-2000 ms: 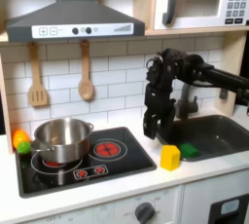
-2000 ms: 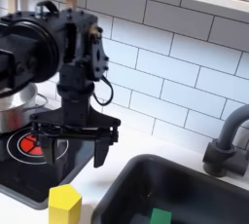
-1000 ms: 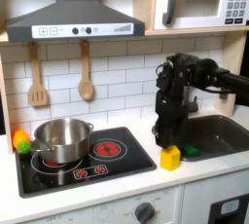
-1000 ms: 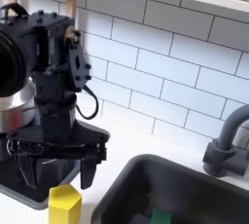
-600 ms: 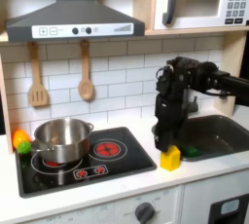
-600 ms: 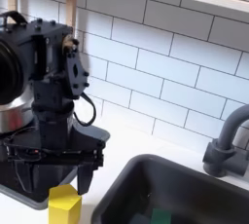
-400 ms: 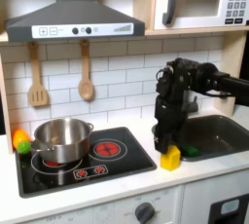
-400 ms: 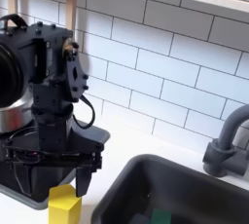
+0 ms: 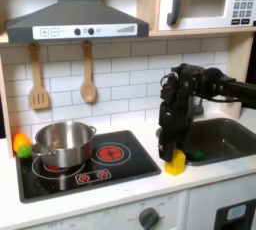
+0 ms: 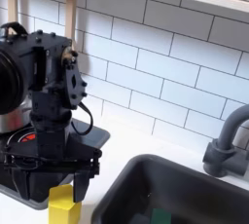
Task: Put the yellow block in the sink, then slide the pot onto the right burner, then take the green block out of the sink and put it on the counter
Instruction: 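Put the yellow block in the sink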
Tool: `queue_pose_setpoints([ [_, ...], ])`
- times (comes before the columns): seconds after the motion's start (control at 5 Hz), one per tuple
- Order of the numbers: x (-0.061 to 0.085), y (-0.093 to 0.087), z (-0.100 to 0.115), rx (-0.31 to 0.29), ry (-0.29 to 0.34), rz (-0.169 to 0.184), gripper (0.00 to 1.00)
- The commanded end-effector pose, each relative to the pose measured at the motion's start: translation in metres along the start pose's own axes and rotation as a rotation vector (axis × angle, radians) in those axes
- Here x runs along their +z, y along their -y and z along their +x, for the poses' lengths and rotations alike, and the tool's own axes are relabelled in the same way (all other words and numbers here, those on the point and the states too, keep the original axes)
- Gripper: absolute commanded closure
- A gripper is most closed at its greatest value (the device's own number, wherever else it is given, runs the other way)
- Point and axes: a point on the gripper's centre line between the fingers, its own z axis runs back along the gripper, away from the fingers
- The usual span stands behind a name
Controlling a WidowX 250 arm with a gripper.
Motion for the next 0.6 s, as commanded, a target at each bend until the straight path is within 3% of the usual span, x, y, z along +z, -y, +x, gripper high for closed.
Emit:
queue_pose_setpoints([
  [0.0, -0.0056, 0.0067, -0.0059, -0.019, -0.007, 0.008, 0.00],
  [0.4, -0.0077, 0.0058, -0.0042, -0.009, -0.008, 0.011, 0.00],
])
